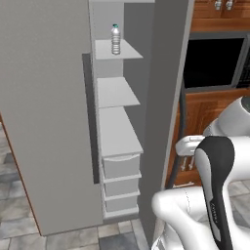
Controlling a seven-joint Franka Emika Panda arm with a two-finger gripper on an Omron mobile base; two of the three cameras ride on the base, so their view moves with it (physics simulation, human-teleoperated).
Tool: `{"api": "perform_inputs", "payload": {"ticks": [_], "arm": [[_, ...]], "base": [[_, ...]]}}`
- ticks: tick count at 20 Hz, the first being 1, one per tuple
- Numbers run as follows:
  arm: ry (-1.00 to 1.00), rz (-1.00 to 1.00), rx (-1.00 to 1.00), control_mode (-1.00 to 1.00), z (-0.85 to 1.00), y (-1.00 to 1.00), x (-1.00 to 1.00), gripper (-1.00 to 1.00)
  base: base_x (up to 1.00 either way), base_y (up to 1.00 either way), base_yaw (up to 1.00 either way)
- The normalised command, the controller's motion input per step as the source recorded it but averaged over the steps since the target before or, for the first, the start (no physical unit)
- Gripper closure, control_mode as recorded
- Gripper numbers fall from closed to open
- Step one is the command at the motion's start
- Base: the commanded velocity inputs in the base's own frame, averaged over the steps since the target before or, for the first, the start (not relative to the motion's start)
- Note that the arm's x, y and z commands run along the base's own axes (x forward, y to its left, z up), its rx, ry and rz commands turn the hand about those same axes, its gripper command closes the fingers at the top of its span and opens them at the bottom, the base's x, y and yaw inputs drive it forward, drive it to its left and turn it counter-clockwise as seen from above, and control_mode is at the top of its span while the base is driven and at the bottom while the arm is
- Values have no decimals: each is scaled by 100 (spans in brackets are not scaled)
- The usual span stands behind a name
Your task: Take the bottled waters from the counter and place them in the freezer to freeze. Close the freezer door after placing the bottles.
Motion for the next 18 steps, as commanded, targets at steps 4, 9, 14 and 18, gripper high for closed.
{"api": "perform_inputs", "payload": {"ticks": [4, 9, 14, 18], "arm": [[0, 0, 0, 100, 0, 0, 0, -100], [0, 0, 0, 100, 0, 0, 0, -100], [0, 0, 0, 100, 0, 0, 0, -100], [0, 0, 0, 100, 0, 0, 0, -100]], "base": [[4, -30, 0], [0, 0, 0], [13, 0, 0], [36, 0, 0]]}}
